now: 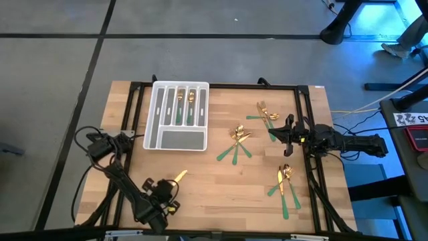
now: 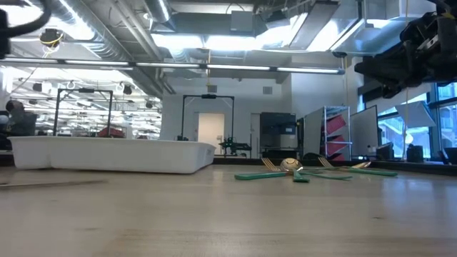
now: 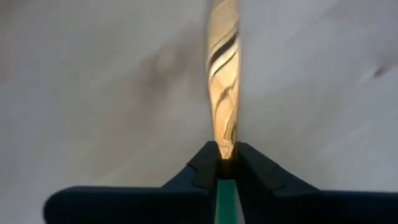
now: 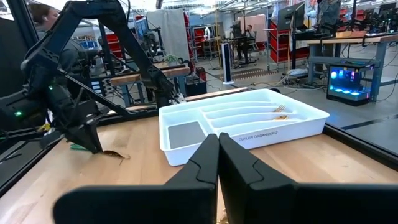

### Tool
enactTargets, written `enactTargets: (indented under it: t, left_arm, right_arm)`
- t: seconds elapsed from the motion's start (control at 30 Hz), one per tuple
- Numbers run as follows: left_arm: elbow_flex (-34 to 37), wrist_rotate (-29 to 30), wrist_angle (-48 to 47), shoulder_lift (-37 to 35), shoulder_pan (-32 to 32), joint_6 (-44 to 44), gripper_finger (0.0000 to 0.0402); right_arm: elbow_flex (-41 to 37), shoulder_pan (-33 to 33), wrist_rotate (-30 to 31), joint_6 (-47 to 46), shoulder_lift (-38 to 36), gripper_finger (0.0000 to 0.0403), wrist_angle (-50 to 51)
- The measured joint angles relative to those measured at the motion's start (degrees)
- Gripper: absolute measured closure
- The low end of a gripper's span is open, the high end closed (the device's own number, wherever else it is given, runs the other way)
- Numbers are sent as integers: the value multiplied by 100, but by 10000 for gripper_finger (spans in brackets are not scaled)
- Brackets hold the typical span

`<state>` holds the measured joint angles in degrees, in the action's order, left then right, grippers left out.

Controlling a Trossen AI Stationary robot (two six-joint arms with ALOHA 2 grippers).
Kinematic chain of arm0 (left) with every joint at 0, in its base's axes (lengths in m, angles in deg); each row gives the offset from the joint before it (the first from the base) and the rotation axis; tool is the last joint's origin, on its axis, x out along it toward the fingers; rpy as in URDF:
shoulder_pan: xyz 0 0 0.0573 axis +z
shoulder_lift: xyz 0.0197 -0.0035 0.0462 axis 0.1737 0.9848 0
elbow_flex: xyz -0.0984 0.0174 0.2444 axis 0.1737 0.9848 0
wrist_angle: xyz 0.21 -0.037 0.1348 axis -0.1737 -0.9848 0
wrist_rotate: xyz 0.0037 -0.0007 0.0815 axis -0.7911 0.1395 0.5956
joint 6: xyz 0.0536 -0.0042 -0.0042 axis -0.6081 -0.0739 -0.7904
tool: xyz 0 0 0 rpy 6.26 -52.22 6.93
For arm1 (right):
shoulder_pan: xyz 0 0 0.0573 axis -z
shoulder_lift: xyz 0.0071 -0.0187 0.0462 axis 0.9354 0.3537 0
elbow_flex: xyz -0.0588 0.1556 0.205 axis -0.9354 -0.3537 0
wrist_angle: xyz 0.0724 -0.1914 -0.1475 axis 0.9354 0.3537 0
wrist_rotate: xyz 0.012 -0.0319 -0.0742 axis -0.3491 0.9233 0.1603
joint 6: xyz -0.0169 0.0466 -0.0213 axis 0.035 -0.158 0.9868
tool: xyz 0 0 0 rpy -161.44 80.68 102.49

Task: Sort silverware
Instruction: Put the green knife into the white cutlery tray

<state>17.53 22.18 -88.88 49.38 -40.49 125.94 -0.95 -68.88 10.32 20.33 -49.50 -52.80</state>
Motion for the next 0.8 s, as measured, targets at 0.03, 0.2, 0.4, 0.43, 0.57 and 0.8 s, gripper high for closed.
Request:
enactTargets:
  t: [0.03,0.2,0.4,0.43,0.57,0.8]
  left_arm:
    - [9,170,51,23,17,-112,377]
    - [21,857,287,113,116,-447,382]
    - [46,1704,346,161,120,-44,374]
    - [46,1798,343,161,121,3,376]
    - [158,1866,520,148,120,41,386]
    - [296,1925,729,133,109,40,388]
  right_arm:
    - [0,0,0,0,0,393,6]
    - [0,0,0,3,0,393,48]
    - [0,-1,-9,15,1,393,81]
    - [0,0,-13,17,1,393,83]
    - [0,0,-59,17,0,393,89]
    - [0,0,-66,13,0,393,94]
